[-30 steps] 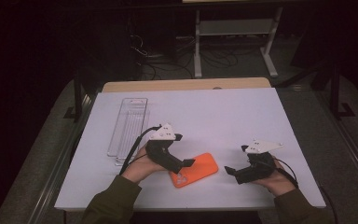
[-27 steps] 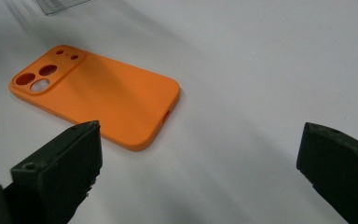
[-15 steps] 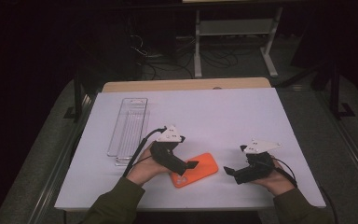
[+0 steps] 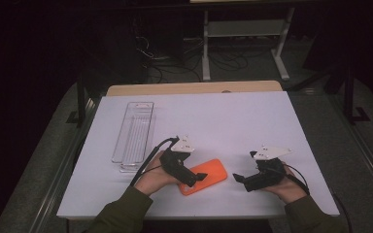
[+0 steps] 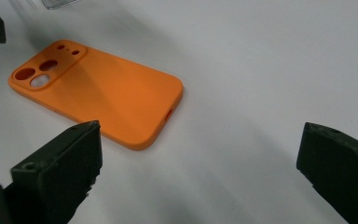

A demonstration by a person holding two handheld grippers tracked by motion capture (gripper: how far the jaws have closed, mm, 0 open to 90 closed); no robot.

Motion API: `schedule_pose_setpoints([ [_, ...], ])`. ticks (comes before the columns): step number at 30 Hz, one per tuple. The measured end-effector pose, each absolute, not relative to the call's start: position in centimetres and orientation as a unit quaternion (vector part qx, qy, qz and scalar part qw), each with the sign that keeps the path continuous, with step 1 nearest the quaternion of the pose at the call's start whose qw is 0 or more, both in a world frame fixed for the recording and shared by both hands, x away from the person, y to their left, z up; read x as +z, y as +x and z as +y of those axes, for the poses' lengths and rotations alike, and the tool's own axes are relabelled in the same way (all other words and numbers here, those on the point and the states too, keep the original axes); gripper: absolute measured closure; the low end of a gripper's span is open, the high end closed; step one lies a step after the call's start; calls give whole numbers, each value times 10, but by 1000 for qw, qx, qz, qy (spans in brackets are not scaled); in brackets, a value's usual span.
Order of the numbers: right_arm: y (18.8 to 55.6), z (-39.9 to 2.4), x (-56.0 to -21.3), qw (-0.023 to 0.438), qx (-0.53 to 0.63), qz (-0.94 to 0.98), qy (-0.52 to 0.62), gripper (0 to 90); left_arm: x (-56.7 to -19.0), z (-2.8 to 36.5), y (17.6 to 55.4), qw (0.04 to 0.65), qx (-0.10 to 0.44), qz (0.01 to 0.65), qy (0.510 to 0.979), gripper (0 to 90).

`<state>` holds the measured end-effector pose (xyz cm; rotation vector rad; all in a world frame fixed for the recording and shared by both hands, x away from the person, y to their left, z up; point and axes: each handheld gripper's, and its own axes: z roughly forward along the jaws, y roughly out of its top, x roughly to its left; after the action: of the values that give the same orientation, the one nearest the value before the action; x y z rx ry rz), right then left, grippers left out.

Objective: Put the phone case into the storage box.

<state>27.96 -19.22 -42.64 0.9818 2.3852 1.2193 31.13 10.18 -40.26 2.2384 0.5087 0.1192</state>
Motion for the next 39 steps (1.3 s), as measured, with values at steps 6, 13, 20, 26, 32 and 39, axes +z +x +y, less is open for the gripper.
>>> schedule_pose_setpoints([
  [6, 280, -192, -427, 144, 422, 828, 341, 0, -406, 101, 312, 390, 46, 192, 899, 0],
  [13, 280, -192, -427, 142, 421, 828, 341, 0, -411, 99, 310, 392, 43, 199, 897, 0],
  [20, 280, -193, -427, 144, 420, 830, 339, 0, -415, 99, 309, 389, 39, 199, 899, 0],
  [26, 280, -192, -427, 144, 420, 829, 340, 0, -417, 99, 309, 379, 38, 192, 904, 0],
  [32, 280, -192, -427, 143, 418, 830, 339, 0, -421, 97, 307, 375, 35, 194, 906, 0],
  [39, 280, -192, -428, 143, 418, 830, 340, 0, -423, 98, 307, 363, 39, 178, 914, 0],
])
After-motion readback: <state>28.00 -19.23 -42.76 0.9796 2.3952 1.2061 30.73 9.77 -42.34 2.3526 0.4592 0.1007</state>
